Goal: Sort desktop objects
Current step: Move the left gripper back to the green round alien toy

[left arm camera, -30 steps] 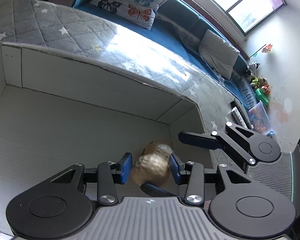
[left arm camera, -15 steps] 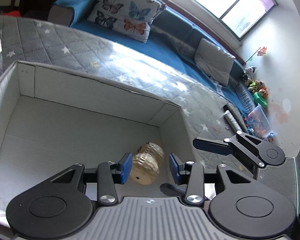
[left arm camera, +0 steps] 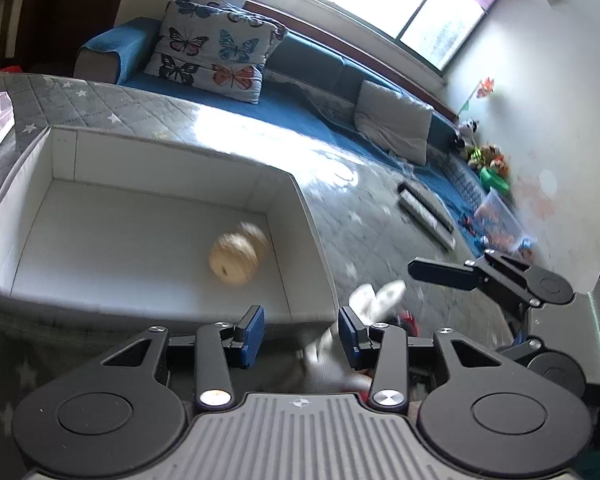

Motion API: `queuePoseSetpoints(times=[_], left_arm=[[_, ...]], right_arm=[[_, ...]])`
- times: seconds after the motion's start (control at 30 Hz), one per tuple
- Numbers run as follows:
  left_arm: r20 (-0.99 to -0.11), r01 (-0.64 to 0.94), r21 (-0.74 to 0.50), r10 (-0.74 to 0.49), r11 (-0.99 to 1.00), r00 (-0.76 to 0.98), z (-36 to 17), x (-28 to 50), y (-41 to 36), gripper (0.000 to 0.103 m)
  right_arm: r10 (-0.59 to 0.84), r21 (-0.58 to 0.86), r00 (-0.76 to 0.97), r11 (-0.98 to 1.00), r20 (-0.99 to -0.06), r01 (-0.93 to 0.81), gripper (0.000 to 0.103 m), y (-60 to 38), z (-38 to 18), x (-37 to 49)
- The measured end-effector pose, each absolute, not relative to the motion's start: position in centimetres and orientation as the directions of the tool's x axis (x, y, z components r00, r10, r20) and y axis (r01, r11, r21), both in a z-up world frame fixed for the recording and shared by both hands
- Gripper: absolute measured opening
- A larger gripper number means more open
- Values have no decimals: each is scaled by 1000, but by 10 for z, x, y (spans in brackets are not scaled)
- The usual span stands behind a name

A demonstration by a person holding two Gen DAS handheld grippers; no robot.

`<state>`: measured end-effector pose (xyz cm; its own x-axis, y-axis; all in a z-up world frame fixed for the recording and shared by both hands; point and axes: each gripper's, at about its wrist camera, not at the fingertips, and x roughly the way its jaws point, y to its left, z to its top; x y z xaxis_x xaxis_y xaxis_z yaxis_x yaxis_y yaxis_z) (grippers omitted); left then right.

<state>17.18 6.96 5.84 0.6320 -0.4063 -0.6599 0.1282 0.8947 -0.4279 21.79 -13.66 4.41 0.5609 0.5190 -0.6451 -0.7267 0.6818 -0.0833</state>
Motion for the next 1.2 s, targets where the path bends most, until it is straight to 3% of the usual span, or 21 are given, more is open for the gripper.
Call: queuePoseSetpoints(times=[0.53,1.2], left_arm=[[-674,184,-449,-467,874,572,32,86,33,43],[-686,175,-518,-529,837,500,6,88,19,43]], right_arm=[[538,-14,556,711,-634,-703,81,-186,5,109],[563,141,485,737,-669,-661,75,-193,-39,110]])
